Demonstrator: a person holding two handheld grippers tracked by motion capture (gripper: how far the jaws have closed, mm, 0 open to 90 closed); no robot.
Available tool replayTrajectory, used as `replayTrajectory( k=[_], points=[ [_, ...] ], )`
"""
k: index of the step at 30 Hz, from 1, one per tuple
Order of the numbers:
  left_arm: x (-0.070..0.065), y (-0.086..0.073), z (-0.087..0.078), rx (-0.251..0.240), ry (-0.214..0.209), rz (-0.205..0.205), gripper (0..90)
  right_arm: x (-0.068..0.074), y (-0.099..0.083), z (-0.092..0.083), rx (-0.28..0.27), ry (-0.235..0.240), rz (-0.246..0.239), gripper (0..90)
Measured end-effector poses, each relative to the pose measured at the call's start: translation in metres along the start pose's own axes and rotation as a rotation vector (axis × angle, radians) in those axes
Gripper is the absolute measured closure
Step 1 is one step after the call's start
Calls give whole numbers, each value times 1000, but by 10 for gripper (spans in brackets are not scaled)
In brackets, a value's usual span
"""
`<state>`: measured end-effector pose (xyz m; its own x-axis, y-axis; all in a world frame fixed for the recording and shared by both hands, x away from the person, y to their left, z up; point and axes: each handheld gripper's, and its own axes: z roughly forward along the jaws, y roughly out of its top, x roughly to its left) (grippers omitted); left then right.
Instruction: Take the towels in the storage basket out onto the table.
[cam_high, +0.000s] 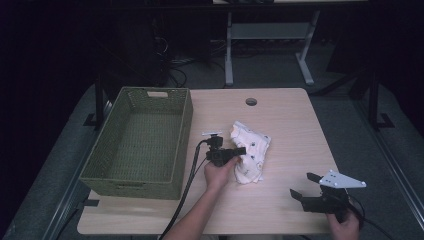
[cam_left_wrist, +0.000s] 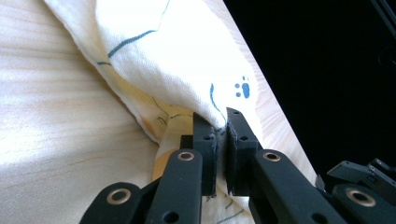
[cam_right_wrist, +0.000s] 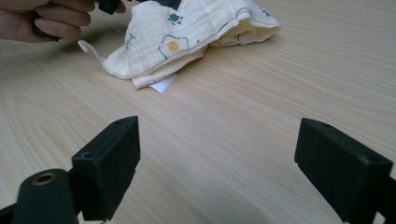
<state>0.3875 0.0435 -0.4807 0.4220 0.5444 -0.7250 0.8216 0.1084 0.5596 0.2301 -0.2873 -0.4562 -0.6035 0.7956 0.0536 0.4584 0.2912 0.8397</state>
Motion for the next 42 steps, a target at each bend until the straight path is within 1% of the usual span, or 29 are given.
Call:
replayTrajectory(
  k=[2,4,5,6,7,9,11,12,16,17,18,22,23,25,27,28,30,31,33,35,38,40,41,42],
  points=[
    [0,1,-1,-6,-7,0,816,0,0,0,1,2,0,140],
    [2,2,-4,-24,-18,-2,711,0,0,0,2,5,-3,140],
    [3,3,-6,-35,-31,-1,672,0,0,0,3,7,-3,140],
    [3,3,-8,-39,-32,-6,643,0,0,0,3,6,-3,140],
    [3,3,-9,-43,-32,-2,612,0,0,0,2,6,-3,140],
    [3,2,-13,-52,-26,9,576,0,0,1,4,4,-3,140],
    [5,1,-16,-48,-31,7,537,0,0,2,9,0,-1,140],
    [6,0,-18,-51,-27,7,528,0,0,2,9,-1,-2,140],
    [4,-2,-26,-56,-4,34,442,0,0,1,4,-3,2,140],
    [3,-2,-28,-66,1,42,428,0,0,1,5,-4,5,140],
    [1,-2,-31,-71,12,58,425,-1,0,1,4,-4,4,140],
    [-2,-2,-37,-82,19,61,415,0,0,1,9,-4,4,140],
    [-2,-2,-39,-77,26,68,415,0,1,1,9,-4,1,140],
    [-3,-3,-42,-84,34,82,415,0,1,1,10,-4,-1,140],
    [-3,-4,-44,-80,24,79,412,0,1,1,12,-5,1,140],
    [-4,-5,-44,-75,17,85,404,0,1,1,12,-5,1,140],
    [-5,-7,-46,-61,31,116,385,1,1,2,14,-6,3,140],
    [-5,-8,-48,-63,33,122,377,0,1,2,14,-7,-1,140],
    [-5,-9,-51,-72,22,119,377,1,1,3,18,-8,-7,140],
    [-7,-11,-54,-70,30,135,376,1,1,3,17,-10,-9,140],
    [-8,-13,-59,-71,33,145,370,0,1,3,17,-10,-7,140],
    [-9,-16,-61,-68,36,162,366,0,0,3,18,-11,-5,140],
    [-10,-17,-62,-67,44,179,358,0,0,3,18,-12,-5,140],
    [-11,-18,-63,-65,52,184,352,0,0,3,20,-12,-3,140]
  ],
)
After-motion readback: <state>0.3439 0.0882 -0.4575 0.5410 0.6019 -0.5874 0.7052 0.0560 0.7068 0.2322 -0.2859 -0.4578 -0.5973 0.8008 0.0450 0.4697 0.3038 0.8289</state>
